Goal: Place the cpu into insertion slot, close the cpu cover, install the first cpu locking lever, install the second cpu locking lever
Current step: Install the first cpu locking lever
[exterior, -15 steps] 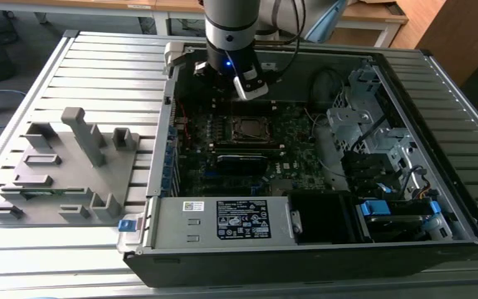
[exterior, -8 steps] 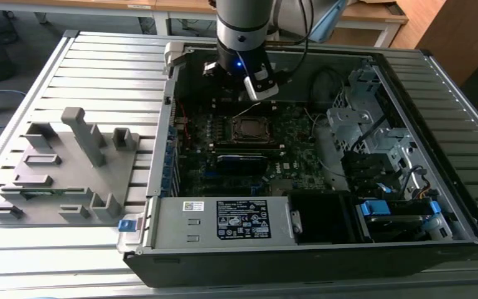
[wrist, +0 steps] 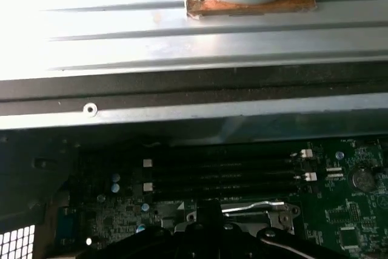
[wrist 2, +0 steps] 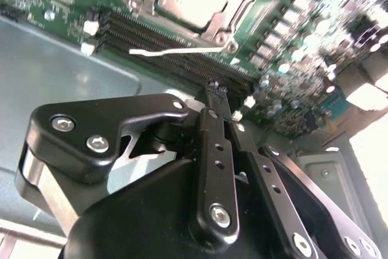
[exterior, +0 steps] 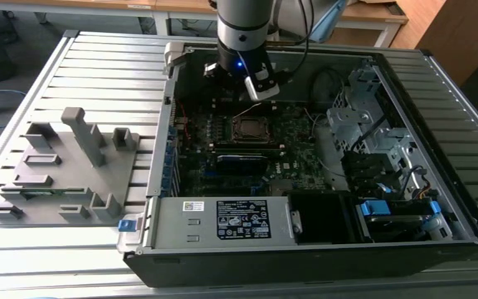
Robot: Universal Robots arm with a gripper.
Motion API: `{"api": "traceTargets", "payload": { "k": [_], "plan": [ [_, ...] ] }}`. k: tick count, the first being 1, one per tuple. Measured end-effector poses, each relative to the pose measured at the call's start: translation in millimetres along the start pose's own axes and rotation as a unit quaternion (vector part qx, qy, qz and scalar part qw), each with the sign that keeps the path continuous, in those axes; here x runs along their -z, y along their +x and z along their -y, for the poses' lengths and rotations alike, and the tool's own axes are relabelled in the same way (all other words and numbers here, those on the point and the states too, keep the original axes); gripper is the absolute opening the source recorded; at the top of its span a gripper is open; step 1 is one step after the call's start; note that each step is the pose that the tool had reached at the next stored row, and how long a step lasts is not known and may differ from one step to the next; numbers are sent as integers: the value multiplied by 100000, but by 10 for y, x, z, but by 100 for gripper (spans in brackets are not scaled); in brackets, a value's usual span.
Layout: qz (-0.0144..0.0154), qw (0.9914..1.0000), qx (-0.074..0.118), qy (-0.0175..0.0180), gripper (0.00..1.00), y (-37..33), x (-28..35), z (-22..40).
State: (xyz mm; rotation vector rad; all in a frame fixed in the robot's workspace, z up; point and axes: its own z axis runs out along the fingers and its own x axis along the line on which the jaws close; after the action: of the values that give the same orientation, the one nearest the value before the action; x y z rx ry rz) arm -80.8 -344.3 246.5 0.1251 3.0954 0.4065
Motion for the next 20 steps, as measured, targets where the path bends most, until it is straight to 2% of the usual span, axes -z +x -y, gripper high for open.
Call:
{"api": "traceTargets", "payload": {
  "k": [1,2,4,6,12,15,20],
  "plan": [
    [39,99999,-2,463,11,0,-3,0],
    [70,99997,-5,738,11,-2,-8,2],
    [107,99993,-28,1150,11,-14,-17,1],
    [138,99990,-77,1393,11,-44,-26,0],
    [181,99983,-104,1818,11,-151,-73,-17],
    [207,99979,-98,2049,11,-180,-112,-30],
    [213,99976,-97,2192,11,-208,-179,-60]
  ]
}}
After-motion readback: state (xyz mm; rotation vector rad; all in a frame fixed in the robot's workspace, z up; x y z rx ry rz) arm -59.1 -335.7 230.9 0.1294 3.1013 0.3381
